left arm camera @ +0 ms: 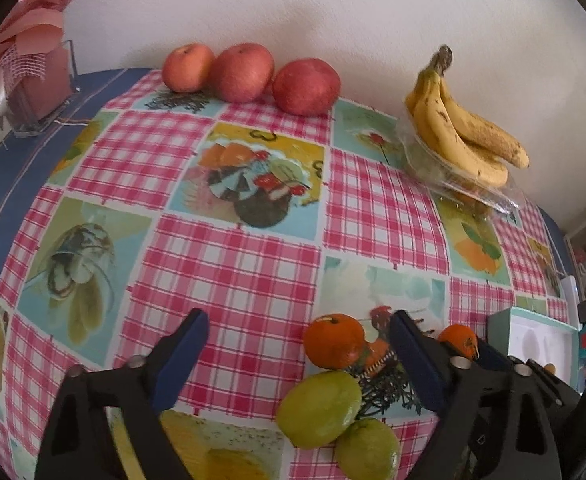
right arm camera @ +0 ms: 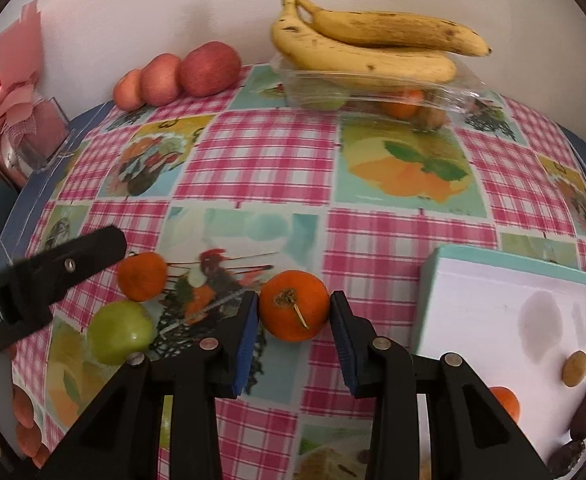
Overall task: Organize fruits
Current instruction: 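Close the right tool on a mandarin while the left tool grips another mandarin, then lift and carry both mandarins toward the white tray with both tools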
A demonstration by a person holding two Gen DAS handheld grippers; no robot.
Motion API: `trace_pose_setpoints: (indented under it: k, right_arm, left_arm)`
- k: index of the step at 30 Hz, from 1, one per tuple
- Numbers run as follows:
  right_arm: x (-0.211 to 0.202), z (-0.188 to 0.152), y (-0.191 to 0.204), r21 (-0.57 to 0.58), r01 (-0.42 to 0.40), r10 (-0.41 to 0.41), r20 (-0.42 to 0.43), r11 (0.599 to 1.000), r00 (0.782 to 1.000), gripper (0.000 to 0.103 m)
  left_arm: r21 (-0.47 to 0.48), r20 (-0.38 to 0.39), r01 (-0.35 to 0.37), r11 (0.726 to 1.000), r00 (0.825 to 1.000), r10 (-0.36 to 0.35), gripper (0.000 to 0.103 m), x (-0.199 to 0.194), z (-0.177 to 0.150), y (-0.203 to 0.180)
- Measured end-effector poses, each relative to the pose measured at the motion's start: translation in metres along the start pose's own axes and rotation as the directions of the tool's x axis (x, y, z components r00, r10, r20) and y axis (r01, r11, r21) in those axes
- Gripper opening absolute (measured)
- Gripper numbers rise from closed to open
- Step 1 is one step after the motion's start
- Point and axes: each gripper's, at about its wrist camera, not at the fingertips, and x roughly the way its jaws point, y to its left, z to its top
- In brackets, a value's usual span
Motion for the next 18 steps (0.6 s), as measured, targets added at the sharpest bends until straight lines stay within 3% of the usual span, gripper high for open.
trace_pose_setpoints:
  k: [7, 12, 18]
  right_arm:
    - [-0.002, -0.001, -0.010, 0.023, -0.003, 0.003, -0.003, 1.000, 1.000, 0.038]
    - [-0.003, -0.001, -0.012, 0.027, -0.006, 0.006, -0.004, 1.000, 1.000, 0.038]
    - [-0.006, -0.001, -0.012, 0.033, -0.013, 0.013, 0.000, 0.999, 1.000, 0.037]
  left_arm:
    - [0.007, -0.057, 0.038, 0.999, 0.998, -0.037, 0.071, 0.014, -0.006, -0.013]
    - [0.009, -0.072, 0.051, 0.999, 0.996, -0.050, 0.041, 0.016, -0.008, -0.016]
    - [0.017, -0.081, 0.063, 0.998, 0.995, -0.061, 0.038, 0.015, -0.007, -0.017]
